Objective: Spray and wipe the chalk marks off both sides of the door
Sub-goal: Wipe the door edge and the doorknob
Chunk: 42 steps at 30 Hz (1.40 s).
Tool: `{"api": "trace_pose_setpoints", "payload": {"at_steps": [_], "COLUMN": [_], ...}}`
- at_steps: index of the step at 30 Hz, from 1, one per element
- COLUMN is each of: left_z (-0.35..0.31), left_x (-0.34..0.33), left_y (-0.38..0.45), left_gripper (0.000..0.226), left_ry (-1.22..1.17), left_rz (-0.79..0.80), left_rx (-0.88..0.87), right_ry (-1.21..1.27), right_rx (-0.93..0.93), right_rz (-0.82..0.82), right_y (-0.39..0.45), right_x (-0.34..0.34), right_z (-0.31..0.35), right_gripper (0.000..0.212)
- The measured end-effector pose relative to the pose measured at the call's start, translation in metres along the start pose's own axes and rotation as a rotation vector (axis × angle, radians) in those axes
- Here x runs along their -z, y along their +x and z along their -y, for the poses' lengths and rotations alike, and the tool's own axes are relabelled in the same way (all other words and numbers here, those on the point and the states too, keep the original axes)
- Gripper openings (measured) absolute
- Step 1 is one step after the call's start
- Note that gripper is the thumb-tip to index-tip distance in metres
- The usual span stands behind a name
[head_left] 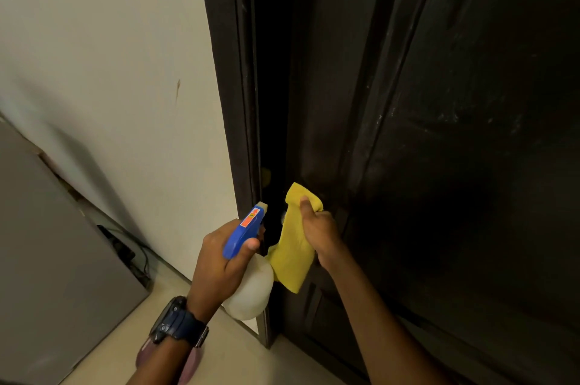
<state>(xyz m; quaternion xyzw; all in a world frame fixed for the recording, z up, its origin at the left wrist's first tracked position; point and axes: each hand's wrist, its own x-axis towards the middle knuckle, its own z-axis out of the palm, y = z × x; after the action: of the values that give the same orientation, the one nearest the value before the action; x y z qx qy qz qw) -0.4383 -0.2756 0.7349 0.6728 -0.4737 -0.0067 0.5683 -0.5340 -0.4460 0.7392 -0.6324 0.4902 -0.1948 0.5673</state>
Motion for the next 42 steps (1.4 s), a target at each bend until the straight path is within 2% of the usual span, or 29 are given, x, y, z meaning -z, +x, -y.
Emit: {"api": "trace_pose_setpoints", "payload": {"at_steps": [4, 7, 9, 12, 15, 18, 21, 23, 25, 27, 29, 32, 35, 37, 39, 42], "left_z": [-0.001, -0.002, -0.001, -0.001, 0.000, -0.001, -0.001, 0.000, 0.002, 0.006, 0.007, 0.001, -0.005, -0.003, 0.000, 0.001], "left_x": [0.006, 0.011, 0.015, 0.016, 0.016, 0.015, 0.015, 0.015, 0.012, 0.011, 0.010, 0.014, 0.026, 0.036, 0.046, 0.059], "left_y": [0.000, -0.002, -0.006, -0.014, -0.023, -0.035, -0.049, -0.060, -0.069, -0.076, -0.080, -0.082, -0.079, -0.079, -0.079, -0.080], "left_gripper": [0.068, 0.082, 0.084, 0.085, 0.083, 0.062, 0.055, 0.047, 0.042, 0.043, 0.044, 0.047, 0.066, 0.068, 0.070, 0.076], "left_ry": [0.028, 0.040, 0.042, 0.070, 0.080, 0.070, 0.121, 0.137, 0.145, 0.150, 0.148, 0.142, 0.122, 0.102, 0.079, 0.061], "left_rz": [-0.022, -0.036, -0.045, -0.051, -0.072, -0.090, -0.101, -0.104, -0.113, -0.122, -0.123, -0.117, -0.106, -0.100, -0.074, -0.019], "left_rx": [0.006, 0.046, 0.057, 0.088, 0.128, 0.148, 0.187, 0.213, 0.254, 0.294, 0.342, 0.367, 0.375, 0.342, 0.323, 0.242], "right_ry": [-0.092, 0.210, 0.344, 0.315, 0.095, -0.121, -0.302, -0.321, -0.208, -0.263, -0.555, -1.079, -1.274, -1.220, -1.201, -1.444], "right_rx": [-0.002, -0.172, -0.213, -0.080, 0.095, 0.223, 0.292, 0.417, 0.610, 0.771, 0.860, 0.771, 0.705, 0.646, 0.627, 0.609], "right_rz": [-0.012, 0.110, 0.157, 0.093, 0.070, 0.035, -0.018, -0.104, -0.185, -0.237, -0.165, 0.105, 0.213, 0.240, 0.194, 0.053], "right_y": [0.006, 0.002, -0.005, -0.015, -0.020, -0.022, -0.028, -0.034, -0.046, -0.052, -0.049, -0.047, -0.047, -0.044, -0.037, -0.034], "right_x": [0.005, 0.000, -0.007, -0.013, -0.008, 0.001, 0.018, 0.032, 0.041, 0.036, 0.018, -0.008, -0.009, -0.004, -0.003, -0.019], "right_z": [0.002, 0.006, 0.006, 0.000, -0.003, -0.006, -0.005, -0.004, 0.005, 0.012, 0.010, -0.003, -0.002, 0.015, 0.032, 0.036], "right_gripper": [0.049, 0.039, 0.052, 0.058, 0.050, 0.042, 0.034, 0.031, 0.018, 0.036, 0.065, 0.100, 0.109, 0.093, 0.065, 0.044]}}
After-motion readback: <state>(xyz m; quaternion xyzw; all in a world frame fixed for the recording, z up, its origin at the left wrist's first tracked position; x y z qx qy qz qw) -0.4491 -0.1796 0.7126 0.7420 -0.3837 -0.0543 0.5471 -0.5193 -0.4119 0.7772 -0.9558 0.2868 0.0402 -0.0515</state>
